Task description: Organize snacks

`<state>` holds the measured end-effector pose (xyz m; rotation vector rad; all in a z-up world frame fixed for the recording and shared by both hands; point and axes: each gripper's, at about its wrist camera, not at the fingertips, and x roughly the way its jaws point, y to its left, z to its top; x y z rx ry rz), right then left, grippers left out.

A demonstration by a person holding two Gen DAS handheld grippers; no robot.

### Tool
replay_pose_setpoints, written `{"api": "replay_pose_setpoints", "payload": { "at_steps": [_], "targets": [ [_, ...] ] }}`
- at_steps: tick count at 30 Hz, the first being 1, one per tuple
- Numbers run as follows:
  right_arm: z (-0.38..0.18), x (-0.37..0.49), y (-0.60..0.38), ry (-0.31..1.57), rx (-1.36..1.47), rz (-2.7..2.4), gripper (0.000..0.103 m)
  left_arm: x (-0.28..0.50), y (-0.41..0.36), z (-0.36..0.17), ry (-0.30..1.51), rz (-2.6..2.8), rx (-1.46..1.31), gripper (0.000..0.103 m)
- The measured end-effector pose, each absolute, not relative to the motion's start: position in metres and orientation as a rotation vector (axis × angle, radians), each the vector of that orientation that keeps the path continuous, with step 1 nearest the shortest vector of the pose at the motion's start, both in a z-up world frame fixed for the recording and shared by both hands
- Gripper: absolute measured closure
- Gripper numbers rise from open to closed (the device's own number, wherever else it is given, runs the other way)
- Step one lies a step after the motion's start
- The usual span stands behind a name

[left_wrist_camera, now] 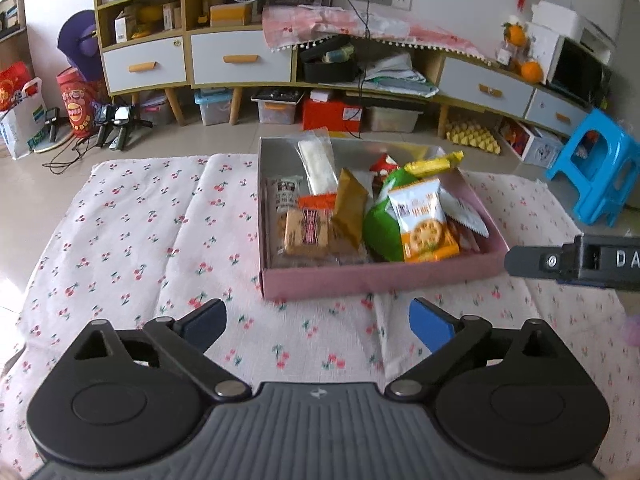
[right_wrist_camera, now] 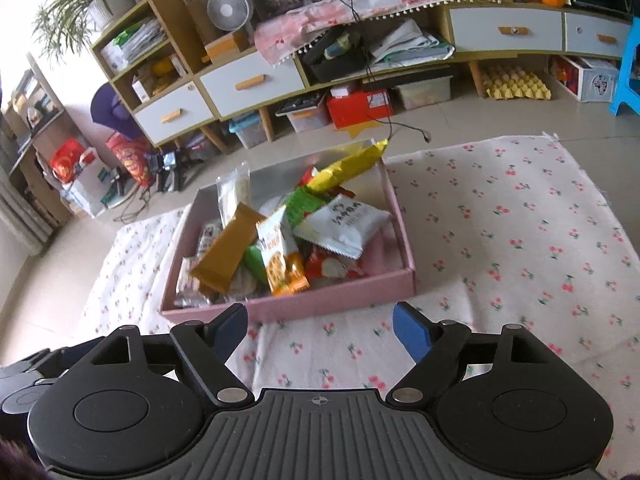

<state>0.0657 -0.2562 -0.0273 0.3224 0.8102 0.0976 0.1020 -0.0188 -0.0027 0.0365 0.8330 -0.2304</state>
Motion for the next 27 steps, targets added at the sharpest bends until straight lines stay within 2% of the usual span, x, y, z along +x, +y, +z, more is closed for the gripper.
{"api": "replay_pose_setpoints", "payload": {
  "at_steps": [4,16,27],
  "targets": [
    [-0.026,0.051,-0.261,0.819,0.300,0.090,0.017,0.086,-0.019,-0.002,0.833,-0.228,0.064,0.001],
    [-0.023,0.011,-0.256,0.837,0.221,0.081,0.016,0.061,-0.006,-0.003,0.945,-0.123,0.027,0.001],
    [-0.025,0.003,-0.227,0.888,0.165,0.110,0.015,0.048,-0.008,0.011,0.904,-0.093,0.046,0.001]
  ]
}}
